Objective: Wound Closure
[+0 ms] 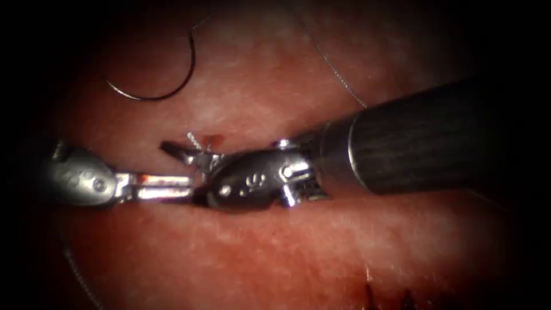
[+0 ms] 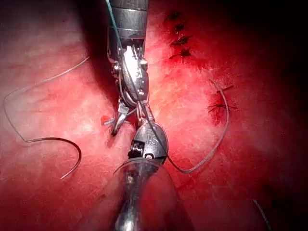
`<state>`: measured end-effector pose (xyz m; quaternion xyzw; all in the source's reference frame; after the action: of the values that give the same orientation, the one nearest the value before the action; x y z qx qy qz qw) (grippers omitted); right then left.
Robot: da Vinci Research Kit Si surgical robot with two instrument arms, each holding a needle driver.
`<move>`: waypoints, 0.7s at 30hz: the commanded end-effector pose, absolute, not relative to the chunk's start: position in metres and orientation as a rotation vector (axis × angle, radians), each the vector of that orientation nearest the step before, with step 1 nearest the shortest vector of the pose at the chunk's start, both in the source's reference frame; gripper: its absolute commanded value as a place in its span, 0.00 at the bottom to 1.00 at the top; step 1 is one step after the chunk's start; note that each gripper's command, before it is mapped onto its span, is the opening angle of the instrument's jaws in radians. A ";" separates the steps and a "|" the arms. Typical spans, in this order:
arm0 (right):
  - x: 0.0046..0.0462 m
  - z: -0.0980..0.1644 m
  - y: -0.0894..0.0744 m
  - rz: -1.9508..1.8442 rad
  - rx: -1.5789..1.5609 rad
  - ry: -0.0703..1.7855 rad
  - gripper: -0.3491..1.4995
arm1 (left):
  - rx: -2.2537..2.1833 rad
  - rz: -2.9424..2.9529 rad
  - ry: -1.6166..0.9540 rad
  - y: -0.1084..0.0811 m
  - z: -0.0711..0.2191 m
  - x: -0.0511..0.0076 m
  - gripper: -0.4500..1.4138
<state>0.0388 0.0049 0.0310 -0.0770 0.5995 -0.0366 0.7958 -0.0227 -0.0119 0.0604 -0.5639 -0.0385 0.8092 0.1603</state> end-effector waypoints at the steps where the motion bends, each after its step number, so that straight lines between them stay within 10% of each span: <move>1: 0.0397 0.031 0.004 -0.077 -0.162 1.295 0.87 | -1.610 2.311 -0.117 -0.013 0.061 -0.0231 0.00; 15: 0.0405 0.032 0.005 -0.102 -0.174 1.292 0.84 | -1.608 2.311 -0.116 -0.013 0.061 -0.0231 0.00; 19: 0.0405 0.032 0.005 -0.125 -0.151 1.263 0.61 | -1.611 2.310 -0.118 -0.013 0.061 -0.0232 0.00; 21: 0.0405 0.032 0.004 -0.131 -0.142 1.260 0.23 | -1.611 2.310 -0.118 -0.013 0.061 -0.0232 0.00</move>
<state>0.0399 0.0053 0.0316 -0.0661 0.5892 -0.0645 0.8027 -0.0229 -0.0121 0.0603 -0.5641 -0.0387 0.8091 0.1600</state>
